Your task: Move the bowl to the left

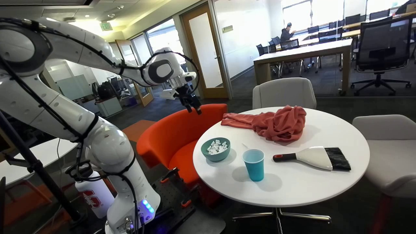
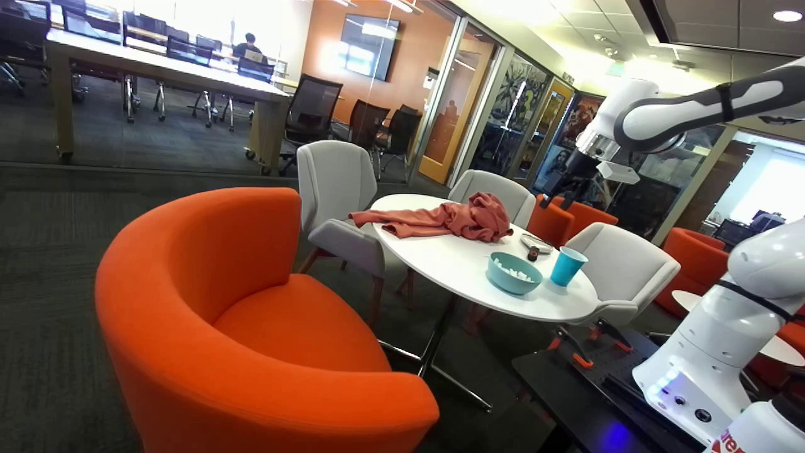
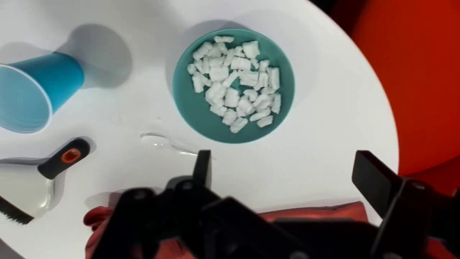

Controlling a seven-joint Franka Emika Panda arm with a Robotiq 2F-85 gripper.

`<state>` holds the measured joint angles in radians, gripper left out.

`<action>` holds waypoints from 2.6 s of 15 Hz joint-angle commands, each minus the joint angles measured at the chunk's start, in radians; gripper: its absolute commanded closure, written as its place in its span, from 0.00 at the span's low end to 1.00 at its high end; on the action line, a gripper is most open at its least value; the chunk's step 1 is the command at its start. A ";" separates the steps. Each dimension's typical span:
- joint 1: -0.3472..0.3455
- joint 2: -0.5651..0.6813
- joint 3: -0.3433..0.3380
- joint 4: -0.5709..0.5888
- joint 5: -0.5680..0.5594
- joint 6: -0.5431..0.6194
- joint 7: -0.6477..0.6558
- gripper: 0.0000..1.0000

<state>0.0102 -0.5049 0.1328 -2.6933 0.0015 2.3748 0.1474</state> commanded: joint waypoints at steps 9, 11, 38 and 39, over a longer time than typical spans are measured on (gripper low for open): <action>-0.106 0.246 -0.115 0.005 -0.143 0.164 -0.012 0.00; -0.106 0.250 -0.115 0.007 -0.143 0.164 -0.011 0.00; -0.118 0.743 -0.132 0.173 0.212 0.474 -0.699 0.00; -0.117 0.751 -0.141 0.172 0.175 0.490 -0.670 0.00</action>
<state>-0.0997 0.2250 0.0021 -2.5098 0.2633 2.7978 -0.5944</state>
